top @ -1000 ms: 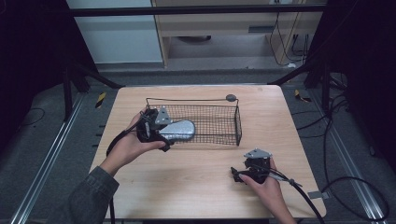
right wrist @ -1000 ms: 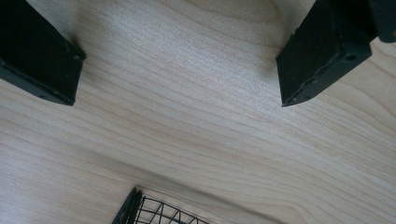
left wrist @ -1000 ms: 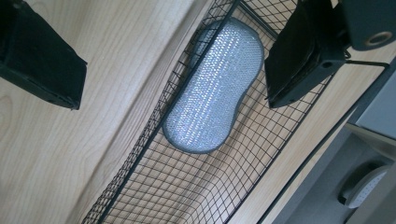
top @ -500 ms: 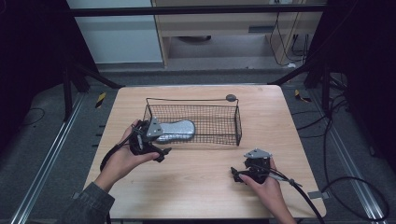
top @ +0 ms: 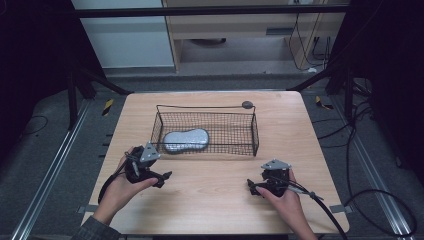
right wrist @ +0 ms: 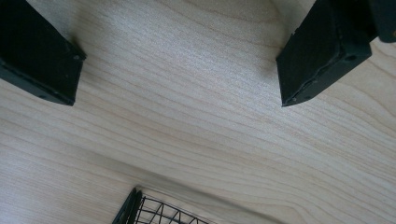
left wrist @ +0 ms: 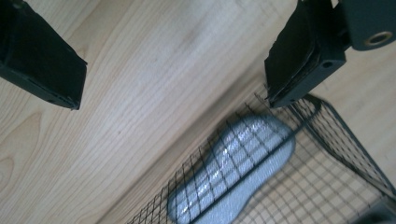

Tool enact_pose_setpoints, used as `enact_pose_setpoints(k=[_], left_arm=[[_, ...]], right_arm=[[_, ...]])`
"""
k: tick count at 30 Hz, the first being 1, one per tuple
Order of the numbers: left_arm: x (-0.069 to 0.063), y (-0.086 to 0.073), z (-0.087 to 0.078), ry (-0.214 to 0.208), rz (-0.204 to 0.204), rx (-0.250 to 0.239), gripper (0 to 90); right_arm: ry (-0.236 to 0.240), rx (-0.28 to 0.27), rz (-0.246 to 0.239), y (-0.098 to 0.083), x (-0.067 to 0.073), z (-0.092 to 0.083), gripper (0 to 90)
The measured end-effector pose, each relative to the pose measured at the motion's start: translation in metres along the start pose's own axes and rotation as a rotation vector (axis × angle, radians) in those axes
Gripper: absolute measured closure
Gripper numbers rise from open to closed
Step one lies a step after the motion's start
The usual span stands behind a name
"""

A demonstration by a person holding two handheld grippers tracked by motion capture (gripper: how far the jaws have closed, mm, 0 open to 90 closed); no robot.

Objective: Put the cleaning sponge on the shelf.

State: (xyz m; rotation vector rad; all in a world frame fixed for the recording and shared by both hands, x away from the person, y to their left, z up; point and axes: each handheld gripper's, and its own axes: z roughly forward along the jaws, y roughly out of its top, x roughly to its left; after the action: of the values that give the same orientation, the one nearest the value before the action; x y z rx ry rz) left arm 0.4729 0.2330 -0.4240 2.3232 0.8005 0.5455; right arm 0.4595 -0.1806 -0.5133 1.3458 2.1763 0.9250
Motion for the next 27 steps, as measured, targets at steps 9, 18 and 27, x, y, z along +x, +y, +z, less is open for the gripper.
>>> enact_pose_setpoints(k=[9, 18, 27], left_arm=[[0.017, -0.04, 0.017, 0.024, -0.098, 0.075, 4.3], [0.036, -0.061, 0.033, 0.046, -0.184, 0.069, 3.4], [0.039, -0.069, 0.052, 0.019, -0.238, 0.058, 1.8]], right_arm=[[0.0, 0.0, 0.0, 0.0, 0.0, 0.0, 0.4], [0.0, 0.0, 0.0, 0.0, 0.0, 0.0, 0.4], [0.0, 0.0, -0.002, 0.0, 0.0, 0.0, 0.4]])
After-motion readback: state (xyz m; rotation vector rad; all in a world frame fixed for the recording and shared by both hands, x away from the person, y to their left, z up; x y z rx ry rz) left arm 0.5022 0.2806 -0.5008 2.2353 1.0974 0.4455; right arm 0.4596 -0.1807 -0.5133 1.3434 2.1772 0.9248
